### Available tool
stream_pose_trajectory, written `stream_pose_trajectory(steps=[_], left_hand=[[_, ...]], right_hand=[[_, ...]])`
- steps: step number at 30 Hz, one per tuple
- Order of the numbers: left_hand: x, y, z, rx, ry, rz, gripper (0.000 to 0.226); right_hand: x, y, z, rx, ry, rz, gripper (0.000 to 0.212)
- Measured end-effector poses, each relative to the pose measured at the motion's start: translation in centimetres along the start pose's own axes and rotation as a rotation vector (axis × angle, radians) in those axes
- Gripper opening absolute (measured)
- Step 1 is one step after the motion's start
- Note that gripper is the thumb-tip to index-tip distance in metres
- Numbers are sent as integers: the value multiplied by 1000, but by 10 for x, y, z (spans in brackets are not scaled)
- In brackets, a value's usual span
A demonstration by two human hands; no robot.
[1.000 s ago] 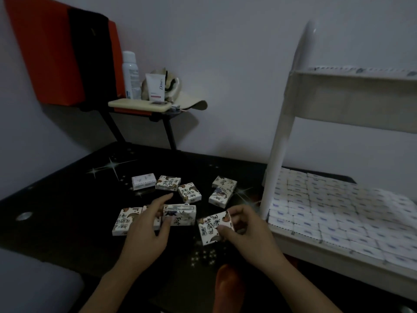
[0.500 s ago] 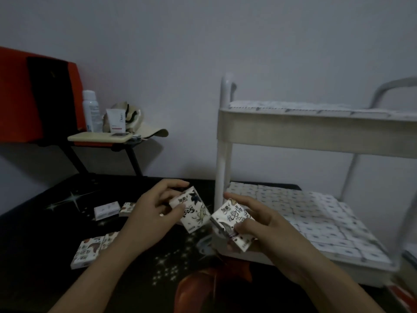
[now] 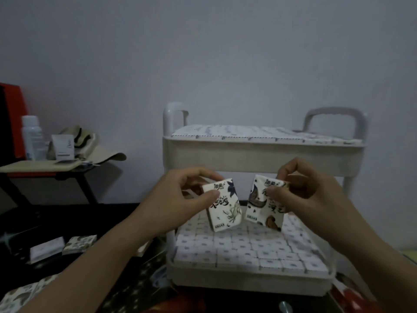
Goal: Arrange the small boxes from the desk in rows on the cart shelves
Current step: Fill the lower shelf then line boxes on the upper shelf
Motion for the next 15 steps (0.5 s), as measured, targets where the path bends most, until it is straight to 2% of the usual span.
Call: stream_pose_trajectory(steps=[8,12,15], left_hand=[[66,-15,-96,82,-323,-23,21],[75,-31,-151,175,-405,-85,22],[69,-45,-190,164,-386,-187,22]], right_hand=[[-19,91,-62,290,182,44,19],[-16,120,-96,398,252,341,33],[-10,130,-121,389,227,603,26]])
Point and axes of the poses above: each hand's wrist, its own z-axis away from the middle knuckle, its own y-axis out of the back of the hand, x = y × z, the point moved 3 cm from there along -z, towards the middle knuckle
